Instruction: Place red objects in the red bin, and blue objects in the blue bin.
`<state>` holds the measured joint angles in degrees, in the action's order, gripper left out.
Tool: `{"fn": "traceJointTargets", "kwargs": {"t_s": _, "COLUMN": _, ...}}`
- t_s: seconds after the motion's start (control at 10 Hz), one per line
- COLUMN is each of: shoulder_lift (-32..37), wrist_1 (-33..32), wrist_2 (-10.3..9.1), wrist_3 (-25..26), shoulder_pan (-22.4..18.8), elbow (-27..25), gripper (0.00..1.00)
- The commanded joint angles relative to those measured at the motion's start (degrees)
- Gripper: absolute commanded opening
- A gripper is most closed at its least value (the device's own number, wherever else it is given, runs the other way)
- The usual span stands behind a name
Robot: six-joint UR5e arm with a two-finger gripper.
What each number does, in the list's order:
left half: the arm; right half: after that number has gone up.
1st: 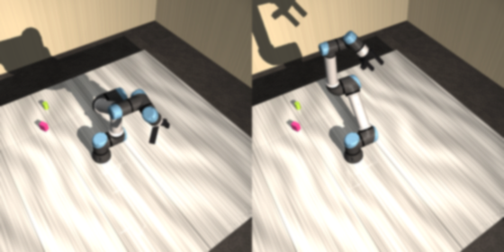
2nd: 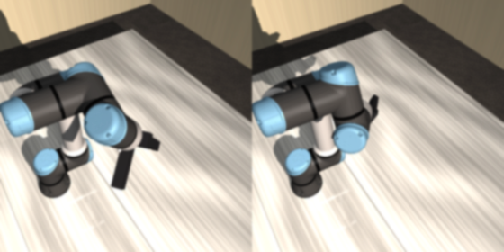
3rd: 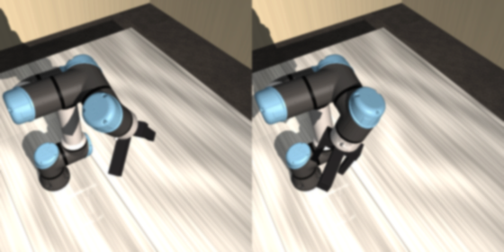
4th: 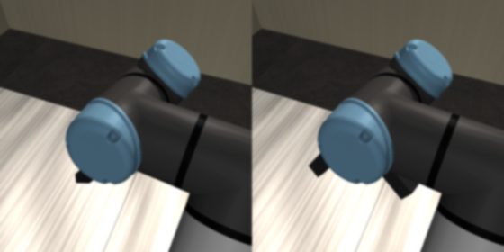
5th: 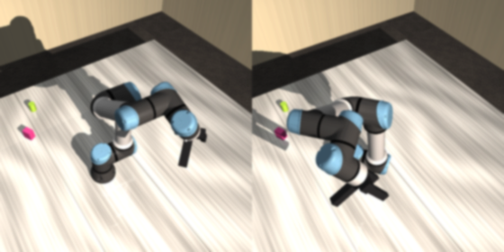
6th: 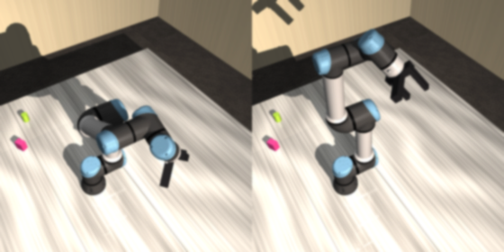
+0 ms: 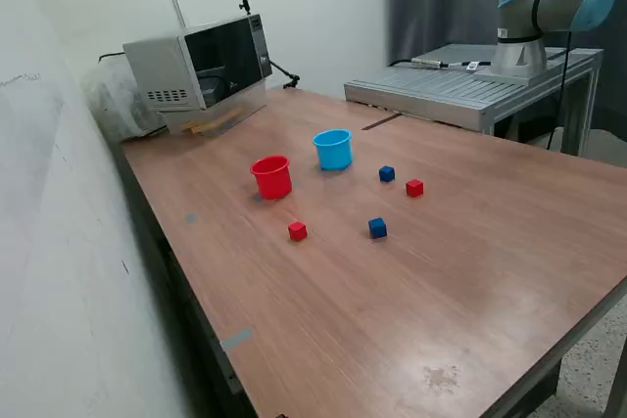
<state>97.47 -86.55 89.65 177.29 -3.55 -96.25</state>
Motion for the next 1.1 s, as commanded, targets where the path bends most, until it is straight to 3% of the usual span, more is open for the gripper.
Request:
{"fn": "traceJointTargets", "kwargs": {"t_s": 0.0, "shoulder_lift": -9.80, "wrist_1": -12.80, "wrist_2": -1.41, "wrist_3": 6.20, "shoulder_pan": -3.20, "elbow": 5.97, "gripper": 1.00}}
{"fn": "traceJointTargets", "kwargs": {"t_s": 0.2, "shoulder_lift": -16.92, "wrist_1": -18.63, "wrist_2": -1.32, "wrist_3": 10.08, "shoulder_pan": -5.32, "elbow": 9.83, "gripper": 1.00}}
{"fn": "traceJointTargets", "kwargs": {"t_s": 0.5, "shoulder_lift": -25.63, "wrist_1": -23.39, "wrist_2": -1.32, "wrist_3": 10.89, "shoulder_pan": -8.92, "elbow": 14.76, "gripper": 1.00}}
{"fn": "traceJointTargets", "kwargs": {"t_s": 0.8, "shoulder_lift": -34.07, "wrist_1": -27.26, "wrist_2": -1.23, "wrist_3": 10.89, "shoulder_pan": -8.41, "elbow": 18.63, "gripper": 1.00}}
{"fn": "traceJointTargets", "kwargs": {"t_s": 1.0, "shoulder_lift": -37.77, "wrist_1": -28.49, "wrist_2": -1.15, "wrist_3": 8.18, "shoulder_pan": -7.01, "elbow": 20.13, "gripper": 1.00}}
